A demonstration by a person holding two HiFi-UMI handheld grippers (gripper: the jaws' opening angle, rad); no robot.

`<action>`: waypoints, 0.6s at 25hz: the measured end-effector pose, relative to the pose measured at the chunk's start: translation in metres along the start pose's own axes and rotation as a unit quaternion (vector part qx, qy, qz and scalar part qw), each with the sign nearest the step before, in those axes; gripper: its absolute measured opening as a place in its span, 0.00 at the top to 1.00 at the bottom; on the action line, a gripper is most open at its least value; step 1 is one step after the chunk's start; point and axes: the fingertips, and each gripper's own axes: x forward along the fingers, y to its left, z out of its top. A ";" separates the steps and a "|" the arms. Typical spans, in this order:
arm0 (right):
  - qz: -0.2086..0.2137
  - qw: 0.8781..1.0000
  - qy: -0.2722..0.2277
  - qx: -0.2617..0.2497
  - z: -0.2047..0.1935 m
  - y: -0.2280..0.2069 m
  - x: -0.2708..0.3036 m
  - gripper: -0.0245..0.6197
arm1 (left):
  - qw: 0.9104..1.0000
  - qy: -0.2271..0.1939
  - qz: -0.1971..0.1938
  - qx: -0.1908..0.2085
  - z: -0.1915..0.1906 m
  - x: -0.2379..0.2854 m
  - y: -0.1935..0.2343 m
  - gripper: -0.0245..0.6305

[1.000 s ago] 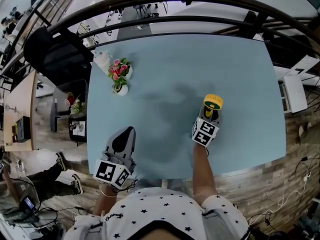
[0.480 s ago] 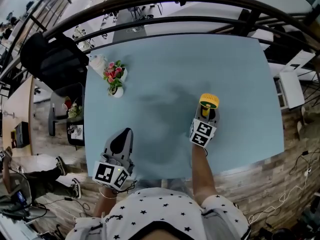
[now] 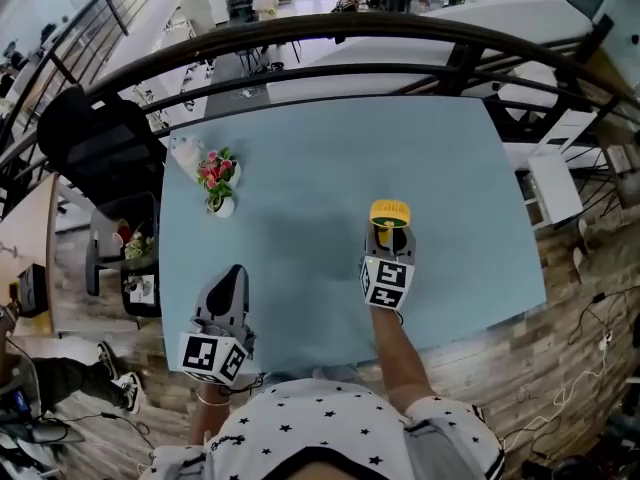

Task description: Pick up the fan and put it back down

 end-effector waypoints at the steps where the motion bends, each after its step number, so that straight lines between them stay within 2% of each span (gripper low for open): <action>1: 0.009 1.000 -0.001 -0.003 0.006 0.004 -0.002 0.69 | 1.000 0.000 0.005 0.000 0.001 -0.002 0.002 0.92; 4: 0.034 0.999 -0.004 -0.006 0.024 0.015 -0.010 0.69 | 1.000 0.004 0.025 -0.002 0.002 -0.008 0.009 0.92; 8: 0.062 0.998 -0.020 -0.014 0.052 0.030 -0.020 0.69 | 0.999 -0.014 0.045 -0.015 0.006 -0.016 0.021 0.92; 12: 0.101 0.993 -0.034 -0.047 0.081 0.046 -0.036 0.69 | 0.998 -0.044 0.047 -0.023 0.015 -0.018 0.019 0.92; 15: 0.118 0.991 -0.045 -0.050 0.101 0.050 -0.050 0.69 | 0.997 -0.053 0.048 -0.019 0.025 -0.018 0.014 0.92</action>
